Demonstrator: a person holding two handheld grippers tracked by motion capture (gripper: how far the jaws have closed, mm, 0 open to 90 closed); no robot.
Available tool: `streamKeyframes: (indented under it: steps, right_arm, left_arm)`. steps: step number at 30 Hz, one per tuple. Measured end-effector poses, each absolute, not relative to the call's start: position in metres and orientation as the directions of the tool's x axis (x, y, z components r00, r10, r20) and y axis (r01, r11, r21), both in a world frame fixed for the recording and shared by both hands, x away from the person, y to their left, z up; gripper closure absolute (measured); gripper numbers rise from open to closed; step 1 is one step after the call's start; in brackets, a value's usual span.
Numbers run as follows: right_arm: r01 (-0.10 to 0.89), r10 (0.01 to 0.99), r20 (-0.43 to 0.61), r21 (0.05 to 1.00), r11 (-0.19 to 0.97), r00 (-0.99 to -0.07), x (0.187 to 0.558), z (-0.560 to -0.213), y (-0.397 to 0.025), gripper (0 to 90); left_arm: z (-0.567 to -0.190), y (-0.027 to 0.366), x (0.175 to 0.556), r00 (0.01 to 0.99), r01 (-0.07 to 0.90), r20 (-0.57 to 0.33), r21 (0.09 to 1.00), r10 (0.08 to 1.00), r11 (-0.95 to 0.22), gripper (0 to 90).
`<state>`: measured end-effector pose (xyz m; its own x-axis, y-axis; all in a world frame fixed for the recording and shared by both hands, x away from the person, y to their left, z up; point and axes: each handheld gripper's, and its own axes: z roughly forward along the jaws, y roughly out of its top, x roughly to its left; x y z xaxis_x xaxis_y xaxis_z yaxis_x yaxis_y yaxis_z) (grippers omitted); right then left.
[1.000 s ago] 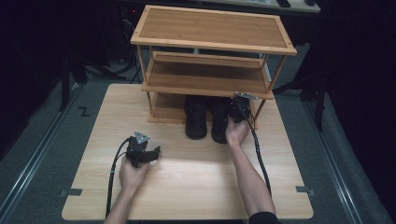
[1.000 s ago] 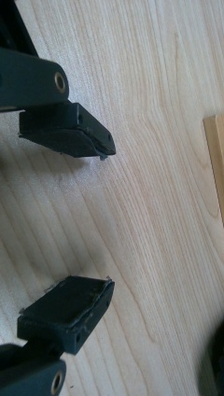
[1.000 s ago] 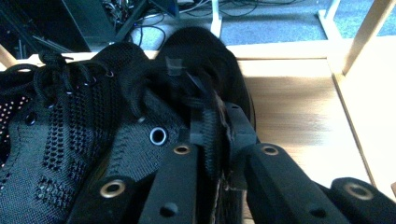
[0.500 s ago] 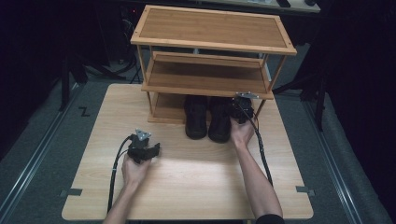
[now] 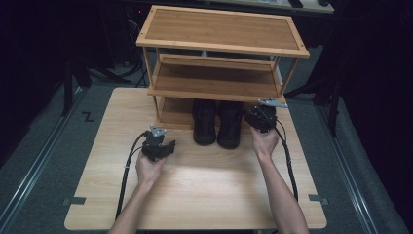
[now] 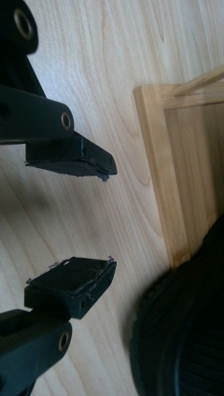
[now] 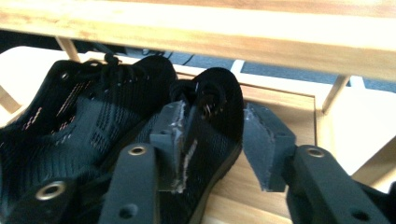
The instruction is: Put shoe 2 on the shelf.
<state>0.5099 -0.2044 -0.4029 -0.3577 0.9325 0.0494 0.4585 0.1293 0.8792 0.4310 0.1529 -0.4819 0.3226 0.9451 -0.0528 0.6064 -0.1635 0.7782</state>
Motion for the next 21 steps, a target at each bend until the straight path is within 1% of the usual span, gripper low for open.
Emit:
streamKeyframes:
  steps: [3, 7, 10, 21]
  right_arm:
    - [0.45, 0.933, 0.035, 0.882, 0.139, -0.358, 0.503, -0.408, -0.213, 64.2]
    - [0.49, 0.935, 0.049, 0.861, 0.139, -0.351, 0.501, -0.42, -0.224, 65.1]
    - [0.518, 0.935, 0.058, 0.843, 0.141, -0.349, 0.501, -0.432, -0.228, 66.0]
    - [0.61, 0.947, 0.071, 0.779, 0.144, -0.314, 0.513, -0.467, -0.221, 70.0]
  left_arm:
    - [-0.478, 0.149, 0.435, 0.328, 0.598, -0.052, 0.784, 0.943, -0.165, 47.8]
    - [-0.478, 0.149, 0.44, 0.322, 0.577, -0.08, 0.806, 0.943, -0.129, 50.4]
    - [-0.48, 0.148, 0.449, 0.318, 0.613, -0.068, 0.776, 0.946, -0.15, 49.7]
    - [-0.482, 0.131, 0.479, 0.306, 0.65, -0.065, 0.743, 0.95, -0.159, 48.9]
